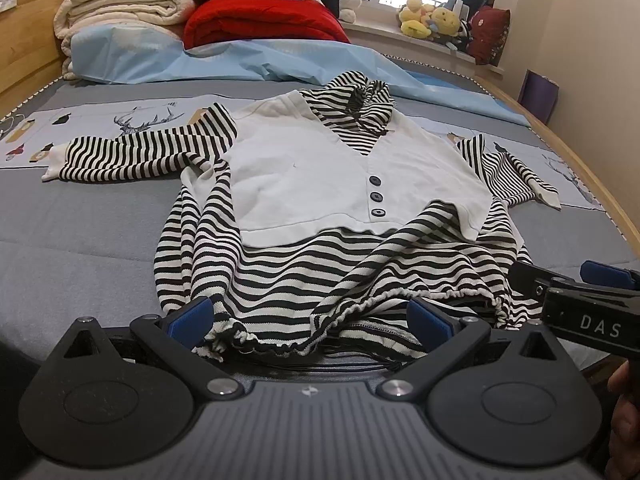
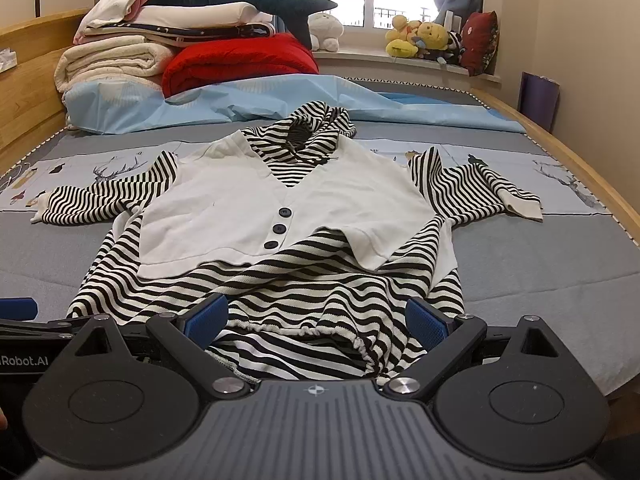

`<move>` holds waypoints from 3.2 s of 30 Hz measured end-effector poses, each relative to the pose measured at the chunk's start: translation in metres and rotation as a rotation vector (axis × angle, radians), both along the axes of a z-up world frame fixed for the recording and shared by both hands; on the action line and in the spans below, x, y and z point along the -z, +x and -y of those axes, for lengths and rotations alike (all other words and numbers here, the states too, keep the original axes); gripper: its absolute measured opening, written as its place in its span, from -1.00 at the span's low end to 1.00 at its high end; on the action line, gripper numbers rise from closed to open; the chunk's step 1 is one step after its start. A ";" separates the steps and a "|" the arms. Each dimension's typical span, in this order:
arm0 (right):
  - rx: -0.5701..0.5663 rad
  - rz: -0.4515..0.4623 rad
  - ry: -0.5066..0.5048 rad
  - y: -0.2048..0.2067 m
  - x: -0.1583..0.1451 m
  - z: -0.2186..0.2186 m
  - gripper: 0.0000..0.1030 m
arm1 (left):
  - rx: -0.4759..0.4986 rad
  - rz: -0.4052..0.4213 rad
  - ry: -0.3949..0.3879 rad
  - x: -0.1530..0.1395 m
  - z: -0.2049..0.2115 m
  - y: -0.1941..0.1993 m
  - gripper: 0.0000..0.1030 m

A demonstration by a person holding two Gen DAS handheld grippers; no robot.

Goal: Fold small clothes

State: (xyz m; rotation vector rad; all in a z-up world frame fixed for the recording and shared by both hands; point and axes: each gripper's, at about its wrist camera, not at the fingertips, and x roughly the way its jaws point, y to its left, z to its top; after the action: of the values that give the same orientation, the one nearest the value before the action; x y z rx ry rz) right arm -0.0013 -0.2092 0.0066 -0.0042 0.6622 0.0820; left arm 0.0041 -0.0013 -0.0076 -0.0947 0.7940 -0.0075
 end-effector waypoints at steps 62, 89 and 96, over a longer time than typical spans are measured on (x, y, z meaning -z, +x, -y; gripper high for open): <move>-0.223 0.010 0.138 0.284 0.004 -0.076 -0.51 | -0.769 0.093 -0.263 0.055 -0.386 0.265 -0.92; 0.364 -0.301 0.459 0.348 0.079 0.075 -0.23 | -0.331 0.015 -0.297 -0.003 -0.126 0.334 -0.40; 0.347 -0.335 0.452 0.370 0.108 0.073 -0.24 | -0.387 0.021 -0.305 -0.010 -0.148 0.337 -0.40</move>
State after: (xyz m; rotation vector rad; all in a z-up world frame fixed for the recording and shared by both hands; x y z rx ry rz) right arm 0.3683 -0.2823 -0.1010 0.5692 0.9580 -0.1064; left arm 0.3412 0.1466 0.0028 -0.5350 0.7388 0.2368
